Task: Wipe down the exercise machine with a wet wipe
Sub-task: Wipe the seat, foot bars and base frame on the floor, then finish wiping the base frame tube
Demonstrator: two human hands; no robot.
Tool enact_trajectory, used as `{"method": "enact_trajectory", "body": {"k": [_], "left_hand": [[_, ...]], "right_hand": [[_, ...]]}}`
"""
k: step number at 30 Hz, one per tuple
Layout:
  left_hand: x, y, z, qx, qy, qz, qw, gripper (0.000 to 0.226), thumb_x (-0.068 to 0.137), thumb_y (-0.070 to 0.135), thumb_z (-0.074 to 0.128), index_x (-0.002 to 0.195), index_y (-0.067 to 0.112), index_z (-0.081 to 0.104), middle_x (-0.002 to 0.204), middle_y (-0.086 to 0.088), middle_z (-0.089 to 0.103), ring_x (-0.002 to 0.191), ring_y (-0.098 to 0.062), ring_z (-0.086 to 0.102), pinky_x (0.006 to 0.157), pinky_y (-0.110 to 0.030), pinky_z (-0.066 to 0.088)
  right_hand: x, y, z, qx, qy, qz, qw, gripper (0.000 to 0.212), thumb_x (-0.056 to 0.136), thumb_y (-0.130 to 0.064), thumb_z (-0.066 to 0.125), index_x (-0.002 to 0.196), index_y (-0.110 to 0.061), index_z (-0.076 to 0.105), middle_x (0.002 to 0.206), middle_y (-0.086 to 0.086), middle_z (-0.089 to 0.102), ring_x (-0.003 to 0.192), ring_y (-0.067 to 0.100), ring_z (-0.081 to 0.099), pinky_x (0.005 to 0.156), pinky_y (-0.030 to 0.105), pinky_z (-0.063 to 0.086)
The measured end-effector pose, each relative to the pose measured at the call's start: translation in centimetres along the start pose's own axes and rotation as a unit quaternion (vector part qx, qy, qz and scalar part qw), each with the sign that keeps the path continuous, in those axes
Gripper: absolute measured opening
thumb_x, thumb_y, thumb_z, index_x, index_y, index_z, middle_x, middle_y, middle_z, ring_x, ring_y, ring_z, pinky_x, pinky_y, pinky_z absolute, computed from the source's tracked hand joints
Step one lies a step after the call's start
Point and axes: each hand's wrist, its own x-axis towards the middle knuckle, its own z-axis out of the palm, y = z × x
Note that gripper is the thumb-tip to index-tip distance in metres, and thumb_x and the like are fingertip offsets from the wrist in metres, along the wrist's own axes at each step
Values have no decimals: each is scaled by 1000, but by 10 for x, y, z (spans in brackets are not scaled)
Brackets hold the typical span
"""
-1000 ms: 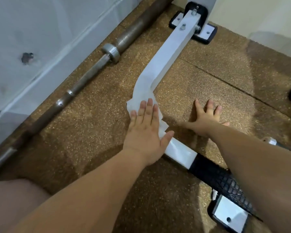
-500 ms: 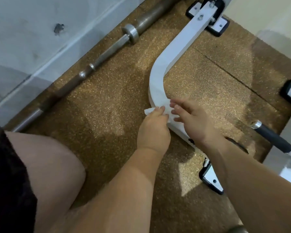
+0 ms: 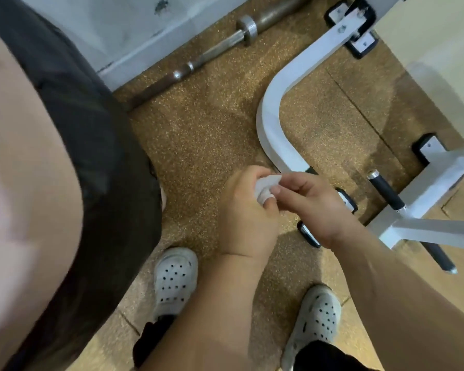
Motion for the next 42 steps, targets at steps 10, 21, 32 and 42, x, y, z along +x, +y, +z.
{"method": "enact_trajectory", "body": {"k": [10, 21, 32, 42], "left_hand": [[-52, 69, -95, -133, 5, -97, 986, 51, 88, 18, 69, 137, 26, 62, 134, 10, 63, 122, -1, 58, 102, -35, 54], [-123, 184, -227, -204, -64, -104, 971, 62, 90, 26, 46, 151, 39, 42, 148, 13, 53, 133, 8, 47, 112, -24, 40], [-143, 147, -384, 136, 25, -187, 973, 43, 87, 24, 53, 127, 13, 65, 133, -3, 63, 123, -24, 58, 92, -28, 44], [-126, 143, -451, 161, -66, -228, 958, 59, 96, 8, 48, 153, 22, 40, 169, -2, 20, 155, -22, 20, 124, -41, 24]], "right_hand": [[-75, -97, 67, 8, 40, -28, 999, 14, 93, -2, 70, 102, -13, 73, 83, -3, 72, 77, 11, 69, 65, 24, 54], [-186, -225, 120, -138, 45, -45, 988, 10, 87, -14, 80, 83, -22, 75, 82, 1, 74, 80, 24, 71, 71, 41, 58], [-198, -289, 210, -168, -31, 52, 984, 17, 94, -4, 64, 91, -18, 72, 72, -1, 69, 58, 6, 62, 60, 27, 53], [-185, -297, 284, -152, -103, 240, 953, 51, 102, -4, 54, 152, -10, 47, 129, 6, 60, 100, 15, 63, 109, 49, 50]]}}
